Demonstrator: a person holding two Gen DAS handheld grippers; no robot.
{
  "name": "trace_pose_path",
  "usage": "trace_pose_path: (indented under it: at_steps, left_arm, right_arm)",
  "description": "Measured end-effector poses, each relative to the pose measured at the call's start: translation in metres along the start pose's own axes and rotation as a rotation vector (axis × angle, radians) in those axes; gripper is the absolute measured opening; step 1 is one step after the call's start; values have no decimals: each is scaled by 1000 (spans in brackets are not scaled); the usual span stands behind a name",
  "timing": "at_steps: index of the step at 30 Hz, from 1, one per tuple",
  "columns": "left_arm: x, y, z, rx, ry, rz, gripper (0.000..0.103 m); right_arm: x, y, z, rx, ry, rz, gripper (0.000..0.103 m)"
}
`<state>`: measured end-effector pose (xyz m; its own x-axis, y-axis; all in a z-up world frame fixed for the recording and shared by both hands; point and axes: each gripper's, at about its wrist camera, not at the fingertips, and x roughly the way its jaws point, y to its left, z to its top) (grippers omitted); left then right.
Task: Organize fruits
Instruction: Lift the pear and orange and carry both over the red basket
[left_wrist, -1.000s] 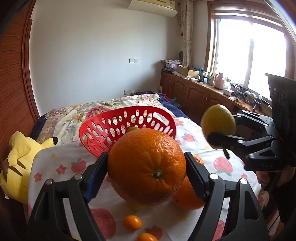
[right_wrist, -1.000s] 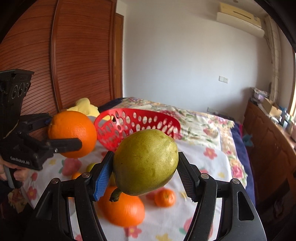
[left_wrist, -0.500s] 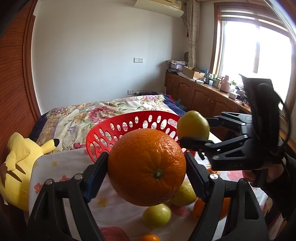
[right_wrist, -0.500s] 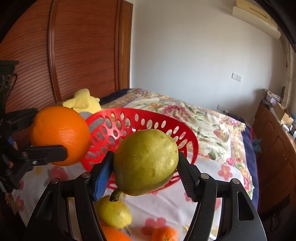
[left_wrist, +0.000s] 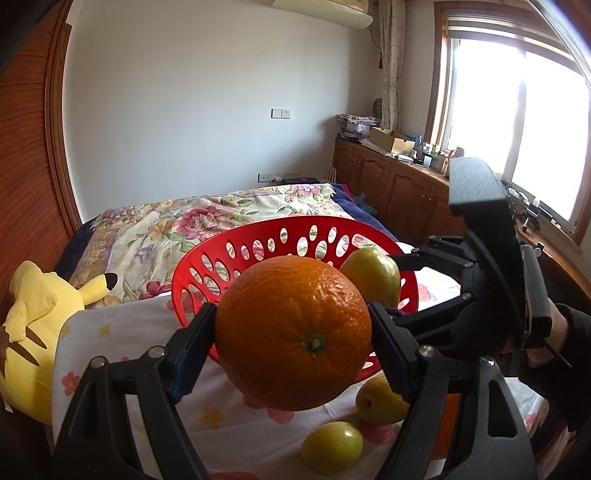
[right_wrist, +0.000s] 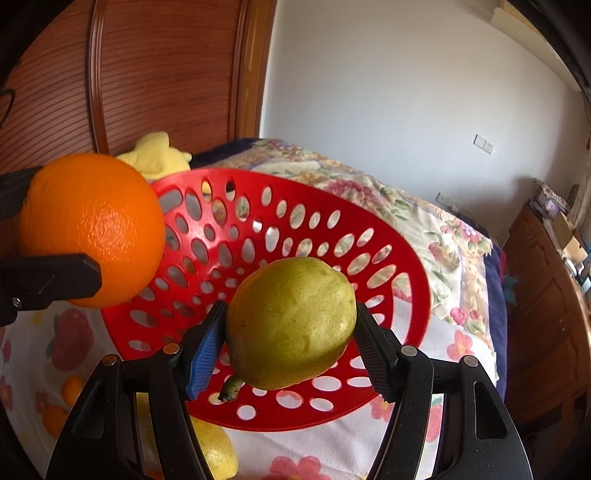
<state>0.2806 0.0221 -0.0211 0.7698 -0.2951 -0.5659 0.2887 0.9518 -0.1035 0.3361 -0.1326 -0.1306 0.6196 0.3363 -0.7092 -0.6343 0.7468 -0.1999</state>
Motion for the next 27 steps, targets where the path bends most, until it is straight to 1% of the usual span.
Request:
trace_pose_path:
  at_steps: [5,11,19,27]
  left_arm:
    - [4,-1,3,10,6,6,80]
    - [7,-1,5,10,4,8,80]
    - [16,2,8,4,12,16,80]
    - [28,-2,7,13,35,22,80]
  right_arm:
    - [7,-2,-4,13,23,10,69]
    - [7,2,-5,7,11,6,70]
    - [-16,-8,0,54,-61,-1,70]
    - [-40,-11,-11,90,-103,-5,71]
